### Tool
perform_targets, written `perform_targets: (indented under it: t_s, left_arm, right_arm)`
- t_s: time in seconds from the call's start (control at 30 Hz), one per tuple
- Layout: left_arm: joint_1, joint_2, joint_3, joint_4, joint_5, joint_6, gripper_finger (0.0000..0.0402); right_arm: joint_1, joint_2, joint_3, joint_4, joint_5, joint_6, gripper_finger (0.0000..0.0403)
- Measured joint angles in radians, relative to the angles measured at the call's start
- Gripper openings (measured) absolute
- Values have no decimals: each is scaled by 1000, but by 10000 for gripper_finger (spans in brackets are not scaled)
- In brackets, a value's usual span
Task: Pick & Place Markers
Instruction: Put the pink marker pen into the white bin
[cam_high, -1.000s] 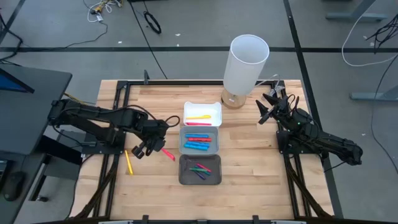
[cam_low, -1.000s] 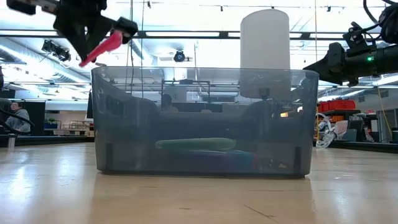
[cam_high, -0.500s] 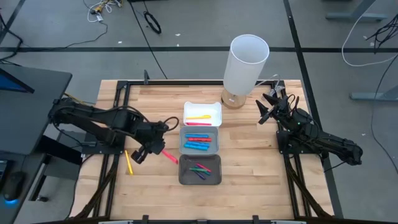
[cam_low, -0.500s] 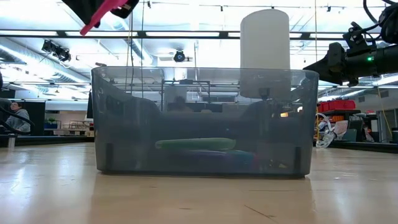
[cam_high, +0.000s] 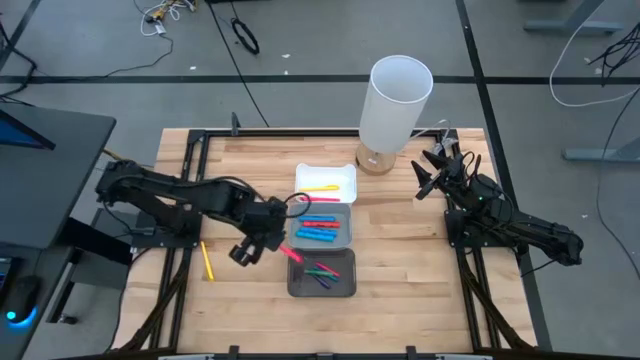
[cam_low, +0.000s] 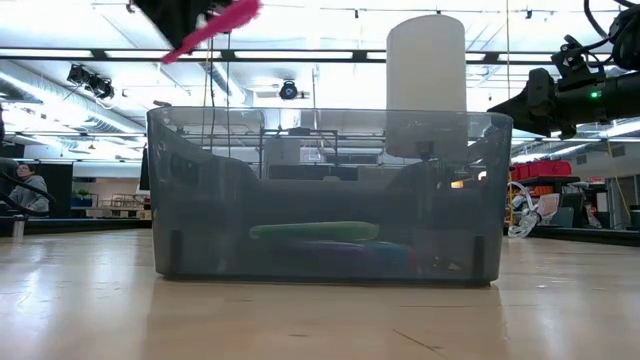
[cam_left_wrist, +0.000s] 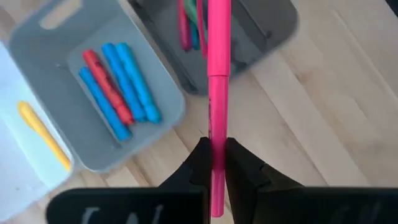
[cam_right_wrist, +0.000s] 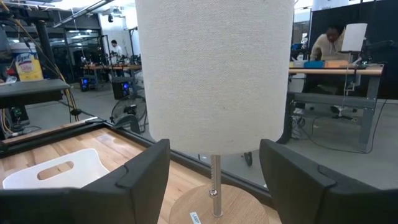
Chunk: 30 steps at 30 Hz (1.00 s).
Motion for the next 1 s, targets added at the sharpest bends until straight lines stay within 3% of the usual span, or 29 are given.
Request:
perform_targets:
  t_s: [0.57, 1.0]
  left_arm:
    - [106, 290, 336, -28, -10, -87, 24]
    - [307, 395, 431, -53, -13, -72, 24]
  right_arm:
    - [0, 0, 0, 0, 0, 0, 251]
    - [0, 0, 0, 0, 0, 0, 251]
